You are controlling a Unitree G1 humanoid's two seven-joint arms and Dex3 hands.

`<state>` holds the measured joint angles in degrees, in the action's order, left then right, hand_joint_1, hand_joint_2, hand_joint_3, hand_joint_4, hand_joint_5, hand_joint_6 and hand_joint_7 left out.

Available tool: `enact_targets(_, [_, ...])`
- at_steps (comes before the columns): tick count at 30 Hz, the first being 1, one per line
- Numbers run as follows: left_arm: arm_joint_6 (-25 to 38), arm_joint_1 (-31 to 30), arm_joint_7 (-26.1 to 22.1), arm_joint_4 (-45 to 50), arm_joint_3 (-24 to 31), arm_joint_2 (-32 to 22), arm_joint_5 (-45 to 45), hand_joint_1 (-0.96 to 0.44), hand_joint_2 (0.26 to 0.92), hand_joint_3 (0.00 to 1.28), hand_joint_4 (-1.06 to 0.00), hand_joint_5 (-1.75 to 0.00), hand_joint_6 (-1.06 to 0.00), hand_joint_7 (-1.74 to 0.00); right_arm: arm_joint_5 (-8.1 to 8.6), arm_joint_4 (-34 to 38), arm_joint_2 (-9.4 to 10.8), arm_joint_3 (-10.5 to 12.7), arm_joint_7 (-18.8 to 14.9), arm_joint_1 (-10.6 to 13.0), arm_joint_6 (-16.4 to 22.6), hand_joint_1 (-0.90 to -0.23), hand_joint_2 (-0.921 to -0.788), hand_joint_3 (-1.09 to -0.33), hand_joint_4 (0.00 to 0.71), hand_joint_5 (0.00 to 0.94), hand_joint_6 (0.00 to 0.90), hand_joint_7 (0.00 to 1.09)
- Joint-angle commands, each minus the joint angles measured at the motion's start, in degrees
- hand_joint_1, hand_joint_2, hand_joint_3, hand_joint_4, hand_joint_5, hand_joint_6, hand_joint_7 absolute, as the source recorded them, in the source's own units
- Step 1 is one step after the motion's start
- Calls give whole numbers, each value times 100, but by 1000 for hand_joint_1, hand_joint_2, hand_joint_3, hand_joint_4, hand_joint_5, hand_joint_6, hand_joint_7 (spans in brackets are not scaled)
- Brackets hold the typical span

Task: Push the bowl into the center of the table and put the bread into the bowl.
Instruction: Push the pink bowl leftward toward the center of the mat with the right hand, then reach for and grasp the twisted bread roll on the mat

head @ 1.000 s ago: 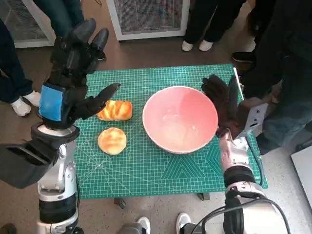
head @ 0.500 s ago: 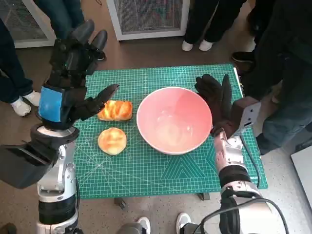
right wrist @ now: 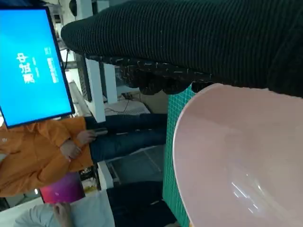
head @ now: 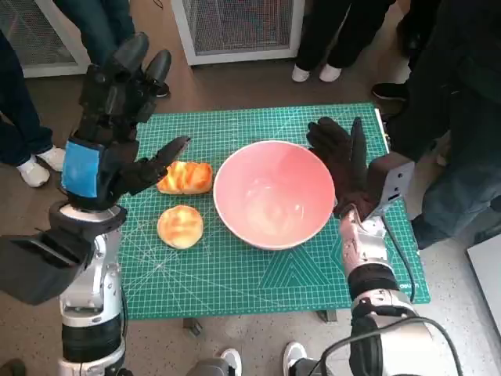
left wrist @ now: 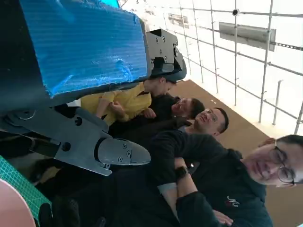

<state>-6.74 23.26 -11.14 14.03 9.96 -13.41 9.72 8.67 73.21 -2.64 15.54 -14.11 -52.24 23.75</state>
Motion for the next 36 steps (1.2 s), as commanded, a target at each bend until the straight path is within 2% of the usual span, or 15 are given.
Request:
enact_targets(1, [-43,-76,50,149,20,-14,-19,-245,921,227,-319,0,-108,-477,-15,-29,-114,-1,-84,-52,-138,-589,-921,-795,331,1,319,245])
enact_targets(7, [-49,-101,28,136,87,-67,25,-244,921,227,-318,0,-111,-470,-83,-289,-343,-69,-75,-189,42,-573,-921,-812,336,3,310,245])
enact_targets(10, [-44,-90,13,119,126,-98,49,-243,921,225,-318,0,-128,-435,-121,-473,-445,-117,-89,-207,393,-563,-921,-826,350,10,318,252])
enact_targets(13, [-17,-75,8,129,153,-119,68,-243,921,224,-319,0,-138,-416,-81,-655,-510,-134,-237,-209,795,-560,-921,-836,358,12,320,254])
enact_targets(17, [11,-42,-5,114,193,-147,104,-241,921,221,-319,0,-164,-369,176,-1024,-526,-60,-685,-215,1251,-587,-921,-834,345,5,315,253])
enact_targets(22, [55,-8,15,157,181,-144,116,-236,921,220,-320,-1,-183,-345,509,-1936,-465,-111,-1206,-31,1584,-623,-921,-821,327,1,310,255])
enact_targets(26, [76,38,19,161,164,-144,120,-234,921,219,-323,-2,-194,-337,761,-2878,-398,-242,-1486,234,1574,-631,-921,-807,320,1,308,262])
enact_targets(31, [77,104,3,129,146,-148,136,-233,921,220,-324,-2,-200,-331,995,-3906,-402,-430,-1667,534,1376,-627,-921,-794,321,2,321,279])
enact_targets(36, [58,167,-18,102,131,-158,146,-235,921,220,-324,-2,-203,-327,1163,-4385,-413,-518,-1748,632,1169,-631,-921,-789,326,4,325,289])
